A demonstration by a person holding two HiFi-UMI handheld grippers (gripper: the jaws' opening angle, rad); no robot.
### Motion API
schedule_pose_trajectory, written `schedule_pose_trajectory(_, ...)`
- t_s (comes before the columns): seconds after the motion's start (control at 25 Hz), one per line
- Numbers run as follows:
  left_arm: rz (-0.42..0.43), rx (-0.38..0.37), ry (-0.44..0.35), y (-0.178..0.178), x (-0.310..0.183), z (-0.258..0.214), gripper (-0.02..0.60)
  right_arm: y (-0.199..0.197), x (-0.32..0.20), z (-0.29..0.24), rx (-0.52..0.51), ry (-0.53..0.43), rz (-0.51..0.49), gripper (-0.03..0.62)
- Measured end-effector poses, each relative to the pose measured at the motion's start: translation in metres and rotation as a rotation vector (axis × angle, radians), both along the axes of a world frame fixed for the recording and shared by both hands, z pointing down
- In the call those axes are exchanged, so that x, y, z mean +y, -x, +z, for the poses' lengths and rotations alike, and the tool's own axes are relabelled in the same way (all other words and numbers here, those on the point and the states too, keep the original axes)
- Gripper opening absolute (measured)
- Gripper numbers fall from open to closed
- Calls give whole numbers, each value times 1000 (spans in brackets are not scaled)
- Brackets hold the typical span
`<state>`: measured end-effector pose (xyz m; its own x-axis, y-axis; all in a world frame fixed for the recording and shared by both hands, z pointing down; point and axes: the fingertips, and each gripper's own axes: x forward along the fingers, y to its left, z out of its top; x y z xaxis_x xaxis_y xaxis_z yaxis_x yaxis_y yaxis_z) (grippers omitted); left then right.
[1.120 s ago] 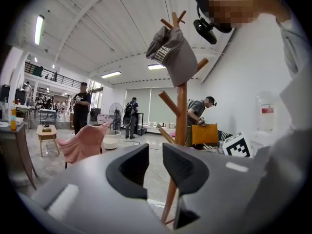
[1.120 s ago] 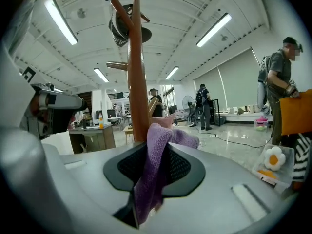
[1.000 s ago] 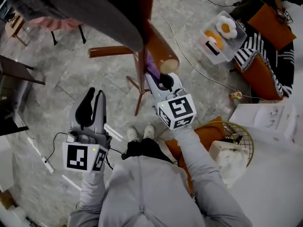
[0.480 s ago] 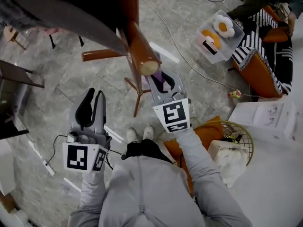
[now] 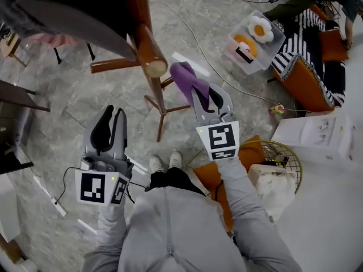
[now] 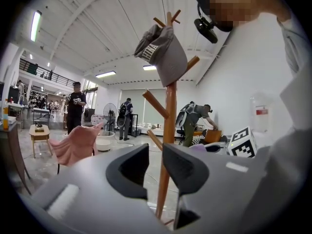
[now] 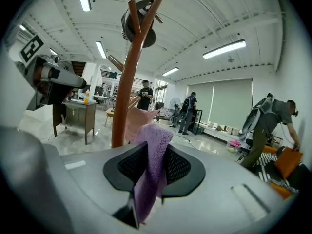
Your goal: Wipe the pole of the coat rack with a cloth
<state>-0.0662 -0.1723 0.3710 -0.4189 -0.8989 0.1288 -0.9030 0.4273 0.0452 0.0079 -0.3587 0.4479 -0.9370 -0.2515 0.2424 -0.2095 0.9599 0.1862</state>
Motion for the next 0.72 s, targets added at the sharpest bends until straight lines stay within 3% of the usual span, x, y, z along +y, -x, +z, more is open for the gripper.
schedule_pose_trajectory(0.4, 38, -12, -15, -16, -2, -6, 89, -55, -32, -11, 11, -28, 139, 80)
schedule_pose_trajectory(0.72, 52, -34, -42, -24, 3, -20, 89, -94, -29, -47, -55, -28, 204, 80)
